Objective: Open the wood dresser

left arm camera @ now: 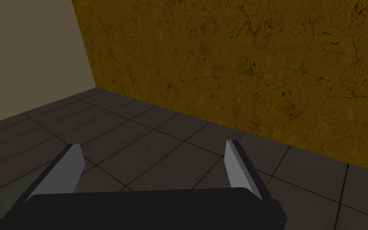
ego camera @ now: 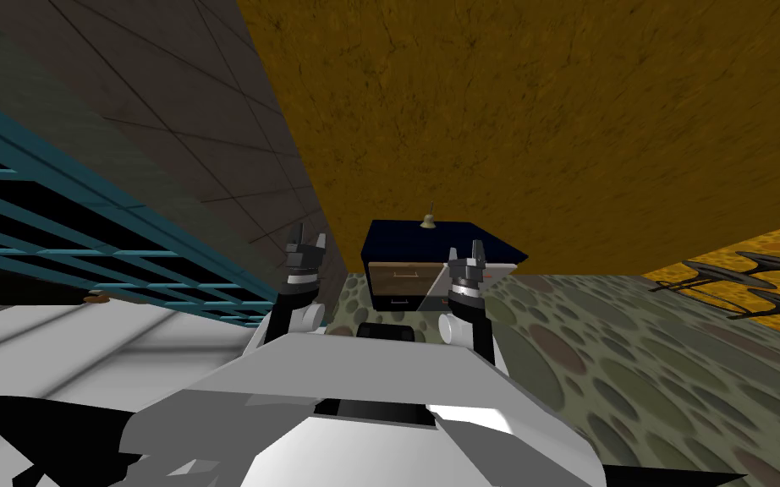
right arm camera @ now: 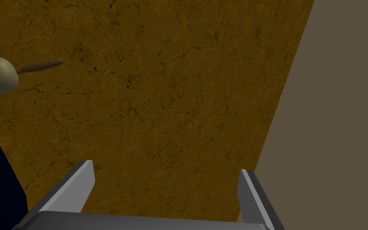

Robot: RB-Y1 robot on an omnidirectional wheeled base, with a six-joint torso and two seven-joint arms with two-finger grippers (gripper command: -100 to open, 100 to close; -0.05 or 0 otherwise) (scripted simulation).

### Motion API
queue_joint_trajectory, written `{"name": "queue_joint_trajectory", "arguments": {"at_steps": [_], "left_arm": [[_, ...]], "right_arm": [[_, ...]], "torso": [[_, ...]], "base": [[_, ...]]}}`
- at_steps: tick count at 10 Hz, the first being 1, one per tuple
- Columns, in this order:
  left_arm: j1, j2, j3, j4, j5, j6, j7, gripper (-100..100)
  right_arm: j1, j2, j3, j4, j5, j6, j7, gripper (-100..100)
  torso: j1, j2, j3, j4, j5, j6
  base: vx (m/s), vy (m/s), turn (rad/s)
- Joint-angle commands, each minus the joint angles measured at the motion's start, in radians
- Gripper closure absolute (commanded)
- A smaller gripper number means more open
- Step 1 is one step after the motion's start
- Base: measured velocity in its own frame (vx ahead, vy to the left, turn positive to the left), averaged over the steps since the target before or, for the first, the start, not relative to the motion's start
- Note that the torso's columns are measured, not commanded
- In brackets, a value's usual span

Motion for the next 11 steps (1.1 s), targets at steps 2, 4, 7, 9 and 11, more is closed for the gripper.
{"name": "queue_joint_trajectory", "arguments": {"at_steps": [2, 4, 7, 9, 11], "left_arm": [[0.000, 0.000, 0.000, 0.000, 0.000, 0.000, 0.000, 0], [0.000, 0.000, 0.000, 0.000, 0.000, 0.000, 0.000, 0], [0.000, 0.000, 0.000, 0.000, 0.000, 0.000, 0.000, 0], [0.000, 0.000, 0.000, 0.000, 0.000, 0.000, 0.000, 0], [0.000, 0.000, 0.000, 0.000, 0.000, 0.000, 0.000, 0]], "right_arm": [[0.000, 0.000, 0.000, 0.000, 0.000, 0.000, 0.000, 0], [0.000, 0.000, 0.000, 0.000, 0.000, 0.000, 0.000, 0], [0.000, 0.000, 0.000, 0.000, 0.000, 0.000, 0.000, 0], [0.000, 0.000, 0.000, 0.000, 0.000, 0.000, 0.000, 0], [0.002, -0.076, -0.004, 0.003, 0.025, -0.012, 0.057, -100]], "torso": [[0.000, 0.104, -0.209, 0.105, 0.000, 0.000], [0.000, 0.248, -0.497, 0.248, 0.000, 0.000], [0.000, 0.470, -0.939, 0.470, 0.000, 0.000], [0.000, 0.618, -1.234, 0.617, 0.000, 0.000], [0.000, 0.725, -1.451, 0.724, 0.000, 0.000]], "base": [[0.000, 0.000, 0.000], [0.000, 0.000, 0.000], [0.000, 0.000, 0.000], [0.000, 0.000, 0.000], [0.026, 0.013, -0.065]]}}
